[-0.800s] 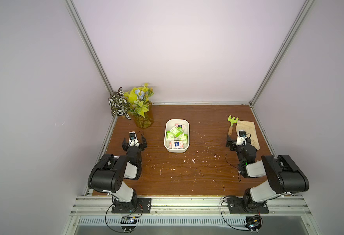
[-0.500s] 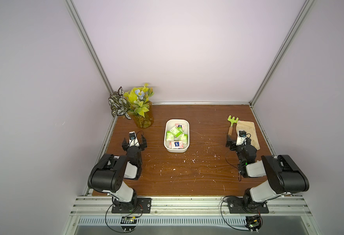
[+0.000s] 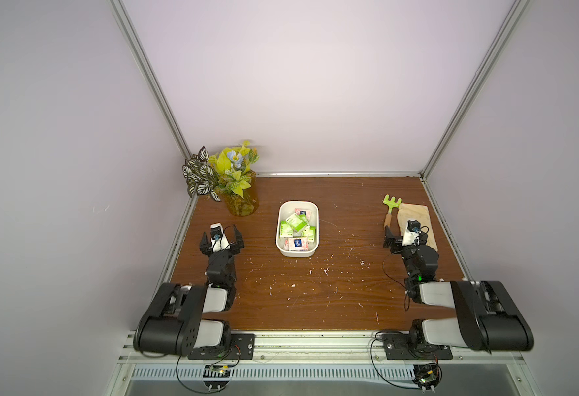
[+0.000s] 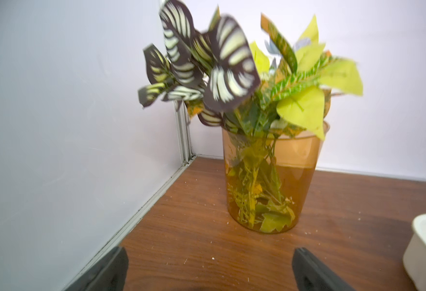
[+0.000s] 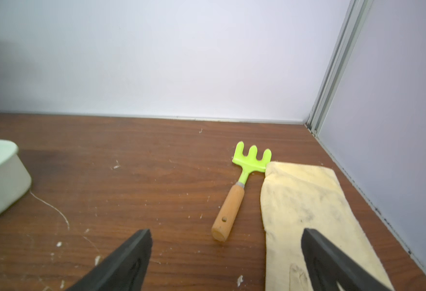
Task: Take the pocket tissues out of the storage box
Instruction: Move the storage box to the center of the board.
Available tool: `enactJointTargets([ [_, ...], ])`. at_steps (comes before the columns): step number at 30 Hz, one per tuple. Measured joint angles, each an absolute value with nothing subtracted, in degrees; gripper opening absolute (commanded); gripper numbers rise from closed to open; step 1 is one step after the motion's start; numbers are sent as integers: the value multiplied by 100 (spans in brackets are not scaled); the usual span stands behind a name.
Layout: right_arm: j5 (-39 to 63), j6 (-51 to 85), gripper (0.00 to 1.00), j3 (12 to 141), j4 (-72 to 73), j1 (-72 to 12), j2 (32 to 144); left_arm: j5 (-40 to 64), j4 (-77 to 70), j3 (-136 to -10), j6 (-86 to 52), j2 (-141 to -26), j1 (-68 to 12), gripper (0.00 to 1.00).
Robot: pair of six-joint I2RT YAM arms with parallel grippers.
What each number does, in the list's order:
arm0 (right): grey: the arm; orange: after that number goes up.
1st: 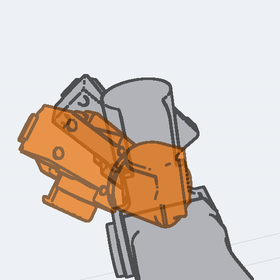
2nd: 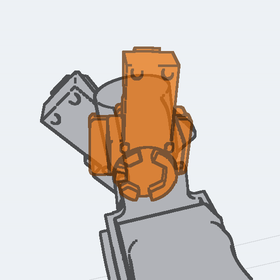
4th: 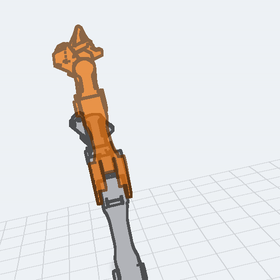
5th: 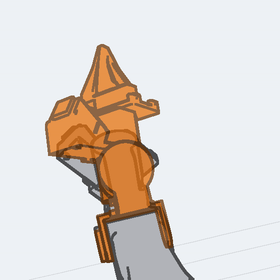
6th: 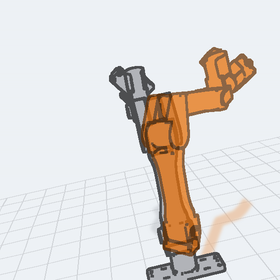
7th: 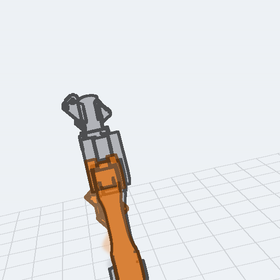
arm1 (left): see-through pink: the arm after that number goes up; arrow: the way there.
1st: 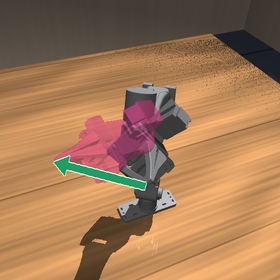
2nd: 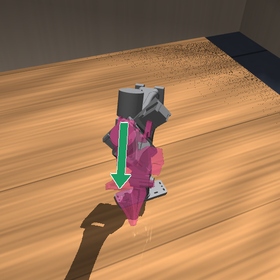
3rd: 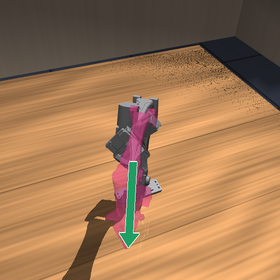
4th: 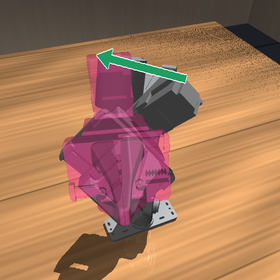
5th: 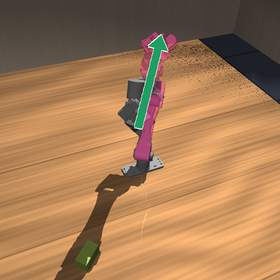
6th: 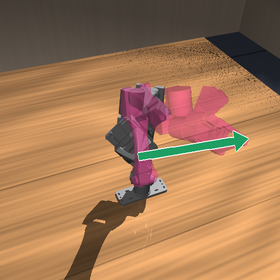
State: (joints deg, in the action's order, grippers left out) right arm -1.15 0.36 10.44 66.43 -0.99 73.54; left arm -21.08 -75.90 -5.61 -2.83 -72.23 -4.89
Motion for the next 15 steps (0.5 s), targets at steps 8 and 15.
enactJointTargets([
  [8, 561, 1083, 99, 1761, 4941, -196, 5835, -1621, -4672, -1841, -1461, -5339, -489, 98],
  [15, 1308, 1942, 99, 2659, 3782, -1028, 6237, -366, -2110, -3002, -2141, -5330, -489, 98],
])
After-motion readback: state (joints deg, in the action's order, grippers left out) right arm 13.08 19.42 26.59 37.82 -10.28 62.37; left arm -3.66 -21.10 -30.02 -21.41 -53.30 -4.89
